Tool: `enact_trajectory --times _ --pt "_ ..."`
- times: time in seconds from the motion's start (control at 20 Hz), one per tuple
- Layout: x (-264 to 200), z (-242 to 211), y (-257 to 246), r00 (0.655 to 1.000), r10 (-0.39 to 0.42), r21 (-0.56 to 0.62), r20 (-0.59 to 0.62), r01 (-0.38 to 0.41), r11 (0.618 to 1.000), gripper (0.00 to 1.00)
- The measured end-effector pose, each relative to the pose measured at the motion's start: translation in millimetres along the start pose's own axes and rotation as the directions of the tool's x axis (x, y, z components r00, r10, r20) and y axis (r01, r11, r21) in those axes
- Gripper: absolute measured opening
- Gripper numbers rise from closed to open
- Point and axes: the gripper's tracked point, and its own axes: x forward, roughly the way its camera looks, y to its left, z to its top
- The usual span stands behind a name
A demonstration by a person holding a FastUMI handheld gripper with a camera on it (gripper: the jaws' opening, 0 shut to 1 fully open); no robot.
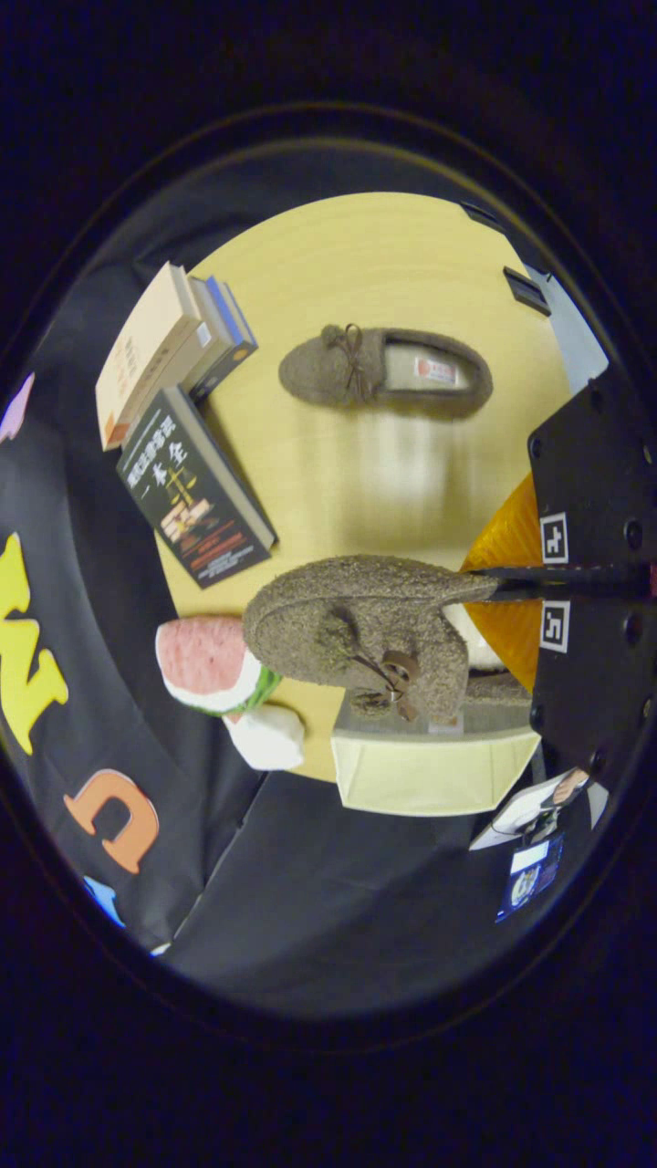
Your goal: Open the storage box then place both shoes into the box .Put the left shoe in first, then the right shoe, with the right side of both shoes facing outward in a uniform manner.
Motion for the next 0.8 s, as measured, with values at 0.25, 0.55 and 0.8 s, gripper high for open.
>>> enact_trajectory --times 0.25,0.55,0.8 --pt "3.3 -20.1 121.4 0.995 0.095 -0.065 -0.015 -0.096 0.993 0.0" --pt "79.8 -54.9 196.4 0.997 0.028 -0.018 -0.079 -0.029 0.999 0.0" --pt "152.0 -75.6 208.2 0.984 -0.104 0.044 -0.141 0.112 0.993 0.0"
